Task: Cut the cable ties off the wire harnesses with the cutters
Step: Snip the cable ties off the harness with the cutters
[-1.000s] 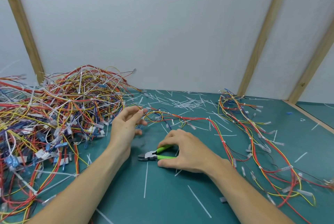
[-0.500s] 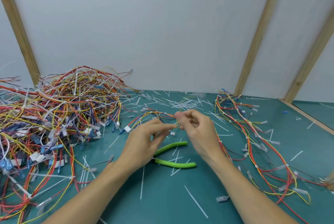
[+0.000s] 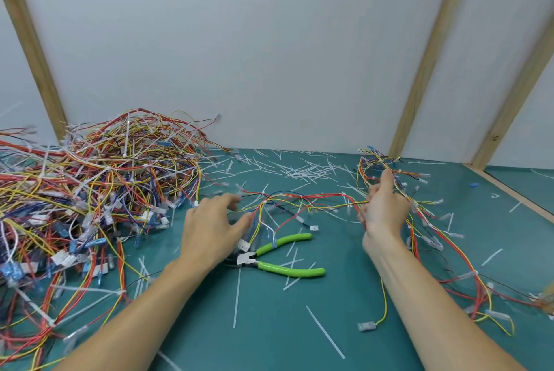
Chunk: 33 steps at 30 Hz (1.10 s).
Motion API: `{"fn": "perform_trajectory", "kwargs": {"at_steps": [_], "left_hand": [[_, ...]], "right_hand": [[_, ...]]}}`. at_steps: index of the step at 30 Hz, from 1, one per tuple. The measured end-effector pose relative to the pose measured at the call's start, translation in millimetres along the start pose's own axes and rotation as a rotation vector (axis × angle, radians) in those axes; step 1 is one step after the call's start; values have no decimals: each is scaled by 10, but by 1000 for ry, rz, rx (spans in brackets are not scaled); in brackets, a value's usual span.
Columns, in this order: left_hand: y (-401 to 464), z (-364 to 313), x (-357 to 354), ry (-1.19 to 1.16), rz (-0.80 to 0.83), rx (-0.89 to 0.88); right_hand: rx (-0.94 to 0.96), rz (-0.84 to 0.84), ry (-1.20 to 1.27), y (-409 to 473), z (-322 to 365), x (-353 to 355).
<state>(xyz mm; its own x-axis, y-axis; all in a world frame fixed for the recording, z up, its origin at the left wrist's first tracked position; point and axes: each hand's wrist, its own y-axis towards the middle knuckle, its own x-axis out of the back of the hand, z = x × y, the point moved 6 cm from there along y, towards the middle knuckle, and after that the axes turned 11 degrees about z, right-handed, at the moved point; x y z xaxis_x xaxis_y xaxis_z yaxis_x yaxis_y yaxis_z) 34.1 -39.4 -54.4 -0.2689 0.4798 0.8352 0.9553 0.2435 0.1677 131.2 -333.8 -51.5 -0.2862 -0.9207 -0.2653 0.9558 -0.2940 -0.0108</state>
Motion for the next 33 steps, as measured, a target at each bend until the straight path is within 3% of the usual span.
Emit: {"fn": "perform_trajectory", "kwargs": {"at_steps": [3, 6, 8, 10, 12, 15, 18, 21, 29, 33], "left_hand": [[18, -31, -38, -56, 48, -4], [1, -94, -108, 48, 127, -15], [3, -86, -120, -16, 143, -5], [10, -75, -95, -82, 109, 0], [10, -93, -62, -96, 39, -43], [-22, -182, 49, -268, -104, -230], [-109, -364, 187, -369, -196, -449], [-171, -490, 161, -618, -60, -478], [-37, -284, 85, -1136, 188, -183], [-8, -202, 46, -1215, 223, -96]], "right_hand": [[-35, 12, -47, 74, -92, 40], [-90, 18, 28, 95, -115, 53], [-32, 2, 77, 57, -37, 33], [172, 5, -40, -37, 122, -4], [433, 62, -305, -213, 282, -133], [741, 309, -616, -528, 340, -470], [871, 609, -828, -795, 238, -753], [829, 782, -895, -843, 118, -843], [577, 788, -706, -690, 28, -763], [660, 775, -714, -776, 28, -803]]}}
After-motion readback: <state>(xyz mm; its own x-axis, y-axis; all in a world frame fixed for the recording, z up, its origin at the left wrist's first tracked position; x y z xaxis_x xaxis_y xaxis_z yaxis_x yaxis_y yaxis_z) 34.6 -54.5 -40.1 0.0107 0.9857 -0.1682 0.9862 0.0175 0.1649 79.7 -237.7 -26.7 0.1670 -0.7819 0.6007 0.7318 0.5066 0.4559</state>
